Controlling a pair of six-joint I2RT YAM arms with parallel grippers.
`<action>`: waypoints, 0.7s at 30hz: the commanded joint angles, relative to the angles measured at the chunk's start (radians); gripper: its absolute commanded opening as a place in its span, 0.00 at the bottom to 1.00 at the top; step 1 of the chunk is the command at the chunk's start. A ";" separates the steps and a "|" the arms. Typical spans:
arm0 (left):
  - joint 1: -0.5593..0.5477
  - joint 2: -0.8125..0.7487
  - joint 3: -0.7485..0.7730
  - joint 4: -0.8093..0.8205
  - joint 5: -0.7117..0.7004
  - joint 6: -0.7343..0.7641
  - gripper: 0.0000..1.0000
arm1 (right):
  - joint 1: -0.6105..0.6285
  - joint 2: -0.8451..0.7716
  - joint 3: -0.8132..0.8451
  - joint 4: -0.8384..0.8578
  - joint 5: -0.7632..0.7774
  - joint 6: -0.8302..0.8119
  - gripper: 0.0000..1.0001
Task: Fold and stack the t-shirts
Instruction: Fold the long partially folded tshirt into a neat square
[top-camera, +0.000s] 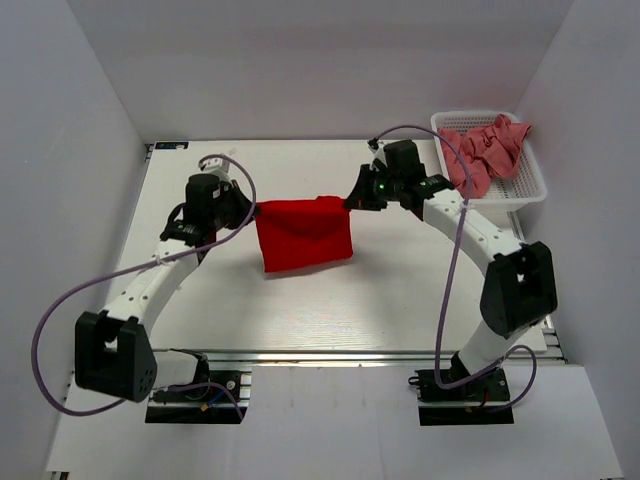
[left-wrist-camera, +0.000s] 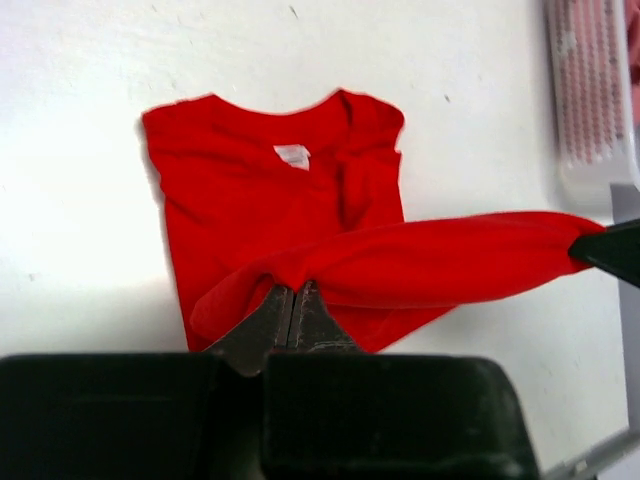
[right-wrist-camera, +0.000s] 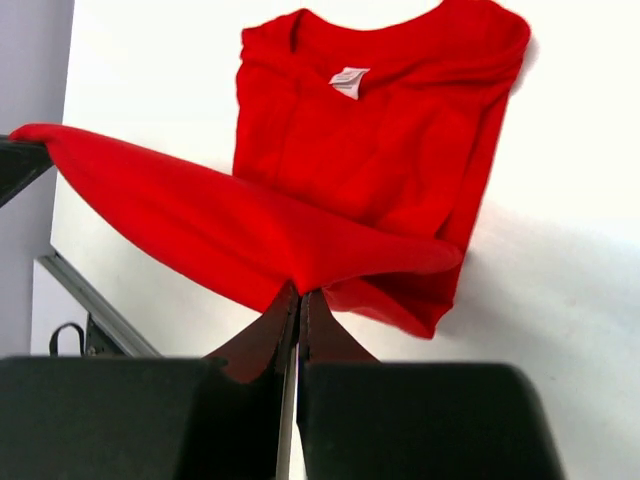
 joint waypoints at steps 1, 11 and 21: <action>0.011 0.076 0.098 0.008 -0.087 0.024 0.00 | -0.036 0.099 0.099 -0.050 -0.026 -0.008 0.00; 0.054 0.471 0.325 0.005 -0.094 0.044 0.00 | -0.110 0.448 0.424 -0.122 -0.123 0.021 0.01; 0.083 0.738 0.663 -0.137 0.031 0.118 1.00 | -0.131 0.576 0.676 -0.162 -0.085 -0.006 0.90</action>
